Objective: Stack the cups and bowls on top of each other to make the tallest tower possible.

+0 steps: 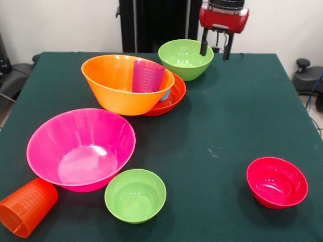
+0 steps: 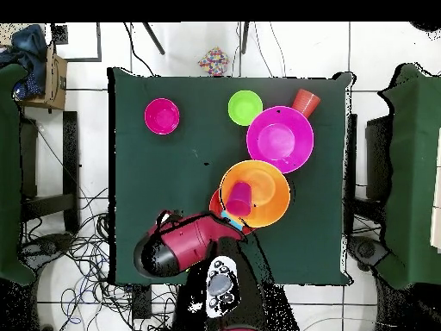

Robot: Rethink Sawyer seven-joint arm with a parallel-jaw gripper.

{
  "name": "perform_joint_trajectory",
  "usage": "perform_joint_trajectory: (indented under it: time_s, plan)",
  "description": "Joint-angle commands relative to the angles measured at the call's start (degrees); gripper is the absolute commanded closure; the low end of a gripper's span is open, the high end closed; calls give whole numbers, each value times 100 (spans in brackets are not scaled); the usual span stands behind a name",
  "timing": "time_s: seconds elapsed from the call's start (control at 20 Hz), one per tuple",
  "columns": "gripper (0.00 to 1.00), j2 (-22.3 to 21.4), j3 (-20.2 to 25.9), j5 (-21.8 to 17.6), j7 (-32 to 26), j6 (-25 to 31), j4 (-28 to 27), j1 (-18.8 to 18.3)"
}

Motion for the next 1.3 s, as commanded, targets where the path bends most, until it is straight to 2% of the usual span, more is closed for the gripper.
perform_joint_trajectory:
  time_s: [0.05, 0.65, 1.3]
  plan:
    - [0, 465, 202, -600, -240, -354, -105, 243]
    - [0, 958, -169, -786, -5, -581, -333, 570]
    - [0, 1089, -308, -844, -103, -731, -337, 593]
